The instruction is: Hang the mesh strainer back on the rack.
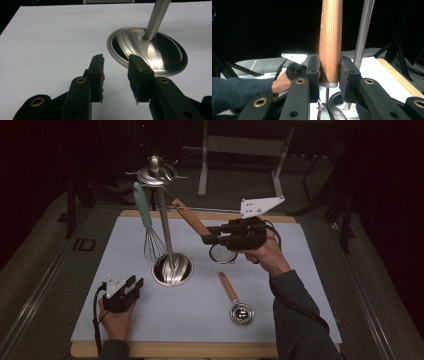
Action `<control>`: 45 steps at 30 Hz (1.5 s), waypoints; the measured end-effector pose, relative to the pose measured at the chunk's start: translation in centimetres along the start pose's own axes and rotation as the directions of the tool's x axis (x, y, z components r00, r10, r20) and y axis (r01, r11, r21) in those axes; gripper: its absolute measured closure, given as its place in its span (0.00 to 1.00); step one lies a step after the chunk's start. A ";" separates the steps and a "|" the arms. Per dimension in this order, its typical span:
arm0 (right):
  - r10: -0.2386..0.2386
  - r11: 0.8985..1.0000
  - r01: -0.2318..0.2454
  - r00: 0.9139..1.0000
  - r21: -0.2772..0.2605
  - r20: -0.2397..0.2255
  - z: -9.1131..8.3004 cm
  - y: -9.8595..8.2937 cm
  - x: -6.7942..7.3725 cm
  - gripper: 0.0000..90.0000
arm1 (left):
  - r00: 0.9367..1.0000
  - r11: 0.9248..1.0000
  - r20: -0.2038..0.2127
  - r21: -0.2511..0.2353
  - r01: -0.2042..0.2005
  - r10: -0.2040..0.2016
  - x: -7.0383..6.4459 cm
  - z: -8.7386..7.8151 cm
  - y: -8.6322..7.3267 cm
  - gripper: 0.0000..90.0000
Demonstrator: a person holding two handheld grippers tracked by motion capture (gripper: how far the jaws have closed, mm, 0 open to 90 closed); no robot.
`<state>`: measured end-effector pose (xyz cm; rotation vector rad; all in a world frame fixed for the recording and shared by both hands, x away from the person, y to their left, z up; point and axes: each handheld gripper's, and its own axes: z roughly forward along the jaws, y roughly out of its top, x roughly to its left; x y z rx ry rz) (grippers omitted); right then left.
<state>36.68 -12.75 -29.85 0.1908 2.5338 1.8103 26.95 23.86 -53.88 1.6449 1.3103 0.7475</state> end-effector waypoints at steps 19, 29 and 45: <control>-0.015 1.000 0.015 1.000 -0.011 0.008 1.2 2.7 0.1 0.80 | 1.000 1.000 0.004 -0.001 0.003 -0.003 0.0 0.0 0.0 0.73; 0.026 1.000 -0.026 1.000 -0.002 0.014 2.0 3.1 -0.7 0.80 | 1.000 1.000 0.003 -0.002 0.003 -0.003 0.1 0.0 0.0 0.73; 0.051 0.998 -0.057 0.989 0.039 0.136 3.2 3.3 -0.9 0.77 | 1.000 1.000 0.002 -0.006 0.007 -0.007 0.1 0.0 0.0 0.73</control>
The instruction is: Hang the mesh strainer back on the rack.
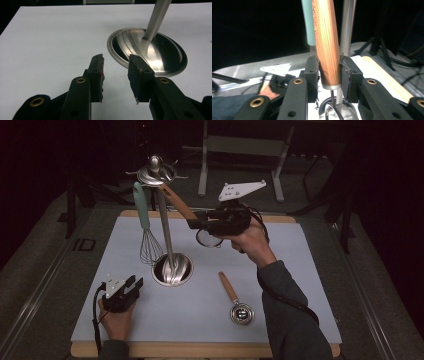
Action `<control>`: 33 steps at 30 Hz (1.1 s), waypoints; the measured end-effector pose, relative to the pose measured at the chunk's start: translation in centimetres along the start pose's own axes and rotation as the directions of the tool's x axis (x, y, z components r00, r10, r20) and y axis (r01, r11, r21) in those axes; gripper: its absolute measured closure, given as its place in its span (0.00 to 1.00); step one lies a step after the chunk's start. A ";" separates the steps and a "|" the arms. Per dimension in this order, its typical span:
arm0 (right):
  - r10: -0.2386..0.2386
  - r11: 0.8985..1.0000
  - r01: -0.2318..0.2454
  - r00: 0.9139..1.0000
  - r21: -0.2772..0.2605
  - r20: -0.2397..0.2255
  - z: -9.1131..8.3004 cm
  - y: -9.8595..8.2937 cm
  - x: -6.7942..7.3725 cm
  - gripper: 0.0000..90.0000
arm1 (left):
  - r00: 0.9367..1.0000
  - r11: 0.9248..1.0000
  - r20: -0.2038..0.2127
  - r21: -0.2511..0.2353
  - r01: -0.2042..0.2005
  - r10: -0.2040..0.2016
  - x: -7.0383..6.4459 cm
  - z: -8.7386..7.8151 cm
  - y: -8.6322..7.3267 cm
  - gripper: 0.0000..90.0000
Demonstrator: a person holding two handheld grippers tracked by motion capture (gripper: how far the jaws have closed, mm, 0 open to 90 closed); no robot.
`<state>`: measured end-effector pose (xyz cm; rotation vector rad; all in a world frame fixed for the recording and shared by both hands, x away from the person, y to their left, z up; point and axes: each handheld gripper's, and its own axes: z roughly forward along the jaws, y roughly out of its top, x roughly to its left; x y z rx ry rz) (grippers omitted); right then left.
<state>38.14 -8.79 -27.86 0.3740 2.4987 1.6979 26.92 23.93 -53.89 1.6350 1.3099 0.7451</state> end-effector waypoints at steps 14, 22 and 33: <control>-0.014 1.000 0.013 0.998 0.016 0.064 1.1 -0.1 0.3 0.75 | 1.000 1.000 0.000 0.000 -0.001 0.001 0.0 0.0 0.0 0.73; -0.003 1.000 0.002 0.997 0.011 0.080 1.9 -0.3 0.3 0.75 | 1.000 1.000 0.001 0.000 0.002 -0.002 0.0 0.0 0.0 0.73; -0.005 1.000 0.003 0.997 0.021 0.081 2.9 -0.3 0.7 0.75 | 1.000 1.000 0.000 0.001 0.000 0.000 0.0 0.0 0.0 0.73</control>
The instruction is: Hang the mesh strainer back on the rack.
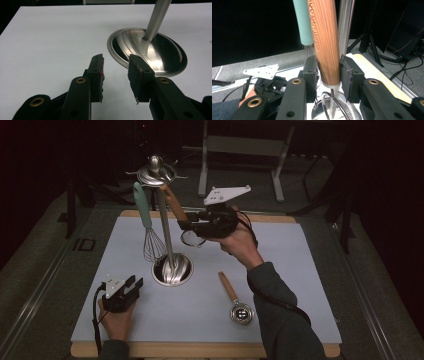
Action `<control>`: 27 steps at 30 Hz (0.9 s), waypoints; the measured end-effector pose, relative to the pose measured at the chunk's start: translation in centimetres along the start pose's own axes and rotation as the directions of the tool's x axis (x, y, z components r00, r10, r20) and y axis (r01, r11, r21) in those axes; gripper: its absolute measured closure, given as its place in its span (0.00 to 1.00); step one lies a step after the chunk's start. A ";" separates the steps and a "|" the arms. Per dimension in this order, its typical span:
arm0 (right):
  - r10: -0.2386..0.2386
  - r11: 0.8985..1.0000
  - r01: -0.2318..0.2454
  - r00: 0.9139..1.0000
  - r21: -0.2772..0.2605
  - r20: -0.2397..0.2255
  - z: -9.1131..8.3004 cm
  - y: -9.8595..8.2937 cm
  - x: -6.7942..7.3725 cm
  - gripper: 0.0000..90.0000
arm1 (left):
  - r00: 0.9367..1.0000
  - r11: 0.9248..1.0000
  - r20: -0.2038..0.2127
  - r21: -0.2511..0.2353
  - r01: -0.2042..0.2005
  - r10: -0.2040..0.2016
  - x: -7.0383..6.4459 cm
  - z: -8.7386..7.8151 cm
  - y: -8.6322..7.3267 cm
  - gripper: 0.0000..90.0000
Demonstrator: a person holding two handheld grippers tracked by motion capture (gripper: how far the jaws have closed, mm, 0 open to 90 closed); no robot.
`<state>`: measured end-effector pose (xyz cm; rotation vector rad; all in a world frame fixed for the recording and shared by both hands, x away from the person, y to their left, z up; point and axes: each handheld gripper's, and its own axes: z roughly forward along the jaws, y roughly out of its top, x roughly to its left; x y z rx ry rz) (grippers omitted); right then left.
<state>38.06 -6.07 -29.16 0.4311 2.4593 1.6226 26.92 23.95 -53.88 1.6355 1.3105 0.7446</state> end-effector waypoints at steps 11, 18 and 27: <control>-0.011 1.000 0.011 1.000 0.005 -0.002 0.2 -0.1 0.4 0.73 | 1.000 1.000 -0.001 -0.004 0.003 -0.003 0.0 0.0 0.0 0.72; -0.013 1.000 0.013 1.000 0.004 -0.001 -0.3 -0.4 0.3 0.73 | 1.000 1.000 -0.001 -0.001 0.001 -0.001 0.0 0.0 0.0 0.73; -0.004 1.000 0.004 1.000 0.003 0.026 -1.1 -1.1 -0.5 0.71 | 1.000 1.000 -0.001 -0.002 0.002 -0.002 0.0 0.0 0.0 0.72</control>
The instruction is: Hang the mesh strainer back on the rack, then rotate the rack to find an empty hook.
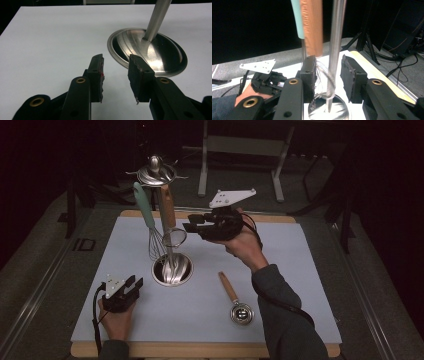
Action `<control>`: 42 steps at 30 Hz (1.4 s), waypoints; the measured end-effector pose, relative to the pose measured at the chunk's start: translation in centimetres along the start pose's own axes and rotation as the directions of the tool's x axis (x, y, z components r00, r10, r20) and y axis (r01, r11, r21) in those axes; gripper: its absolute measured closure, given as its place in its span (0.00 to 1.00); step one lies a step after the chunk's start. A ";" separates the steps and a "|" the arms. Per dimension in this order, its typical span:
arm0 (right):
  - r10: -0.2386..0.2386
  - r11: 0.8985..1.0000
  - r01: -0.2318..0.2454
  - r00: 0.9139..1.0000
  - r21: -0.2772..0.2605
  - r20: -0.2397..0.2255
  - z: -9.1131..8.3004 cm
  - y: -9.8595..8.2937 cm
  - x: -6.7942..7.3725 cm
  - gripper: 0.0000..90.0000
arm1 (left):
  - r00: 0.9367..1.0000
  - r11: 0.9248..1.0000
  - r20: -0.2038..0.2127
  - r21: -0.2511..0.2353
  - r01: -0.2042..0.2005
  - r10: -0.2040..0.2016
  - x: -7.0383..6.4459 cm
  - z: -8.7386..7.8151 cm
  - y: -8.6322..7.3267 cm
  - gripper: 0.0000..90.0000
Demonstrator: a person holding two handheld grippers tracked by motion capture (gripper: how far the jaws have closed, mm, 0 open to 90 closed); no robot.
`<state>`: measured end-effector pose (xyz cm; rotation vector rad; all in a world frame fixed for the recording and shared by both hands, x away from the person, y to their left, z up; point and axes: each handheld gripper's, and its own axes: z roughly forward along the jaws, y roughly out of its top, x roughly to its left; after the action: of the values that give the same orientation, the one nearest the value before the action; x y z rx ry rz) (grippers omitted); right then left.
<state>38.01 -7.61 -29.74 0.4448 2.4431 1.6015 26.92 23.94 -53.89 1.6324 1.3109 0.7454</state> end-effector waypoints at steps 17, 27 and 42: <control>0.013 0.998 -0.019 0.996 0.061 0.087 -1.7 -3.7 -1.3 0.70 | 0.998 0.998 0.041 -0.043 0.052 -0.050 0.2 -0.7 0.3 0.84; 0.024 0.995 -0.036 0.991 0.090 0.131 -1.7 -6.4 -1.6 0.69 | 0.989 0.992 0.147 -0.125 0.009 0.009 -1.0 -1.9 3.1 1.00; 0.049 0.981 -0.080 0.984 0.179 0.174 -1.5 -10.4 -1.9 0.67 | 0.978 0.956 0.206 -0.291 0.023 0.039 -1.9 -4.0 9.6 1.00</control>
<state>37.74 -13.47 -38.71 0.6673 2.4793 1.3044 27.11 22.72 -43.36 1.4349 0.9924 0.7127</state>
